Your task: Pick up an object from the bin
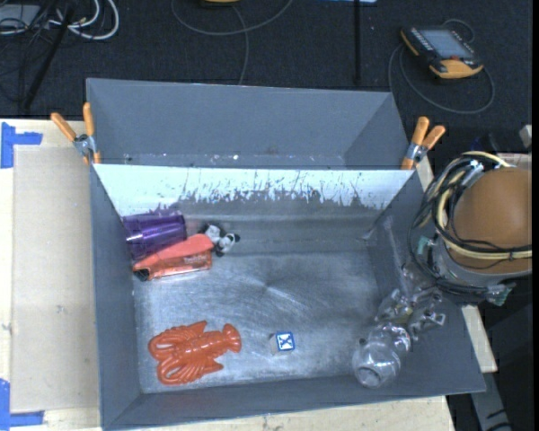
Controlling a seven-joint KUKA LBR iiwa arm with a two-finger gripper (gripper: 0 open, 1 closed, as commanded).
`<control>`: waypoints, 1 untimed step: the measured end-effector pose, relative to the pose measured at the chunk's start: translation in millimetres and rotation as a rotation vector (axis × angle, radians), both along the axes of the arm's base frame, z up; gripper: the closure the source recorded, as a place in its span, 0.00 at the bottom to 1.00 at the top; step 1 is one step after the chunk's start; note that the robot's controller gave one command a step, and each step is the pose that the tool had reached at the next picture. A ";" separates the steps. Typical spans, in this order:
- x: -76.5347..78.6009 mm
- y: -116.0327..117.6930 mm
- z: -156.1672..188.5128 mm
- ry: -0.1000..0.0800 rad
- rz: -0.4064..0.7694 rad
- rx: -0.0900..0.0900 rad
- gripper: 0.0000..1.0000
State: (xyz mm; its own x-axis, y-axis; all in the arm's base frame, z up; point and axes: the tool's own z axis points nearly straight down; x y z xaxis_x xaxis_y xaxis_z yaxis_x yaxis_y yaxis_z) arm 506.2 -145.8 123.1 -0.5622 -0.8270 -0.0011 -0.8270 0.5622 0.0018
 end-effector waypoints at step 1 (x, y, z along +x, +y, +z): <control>-0.4 1.0 7.6 0.002 -0.001 0.001 1.00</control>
Offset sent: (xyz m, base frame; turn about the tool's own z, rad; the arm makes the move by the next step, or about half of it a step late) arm 0.0002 0.0002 0.0119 0.0000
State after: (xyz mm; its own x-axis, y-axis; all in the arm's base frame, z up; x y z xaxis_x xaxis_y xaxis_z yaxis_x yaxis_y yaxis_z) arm 505.8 -144.8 130.7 -0.5632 -0.8263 -0.0006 -0.8263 0.5632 0.0036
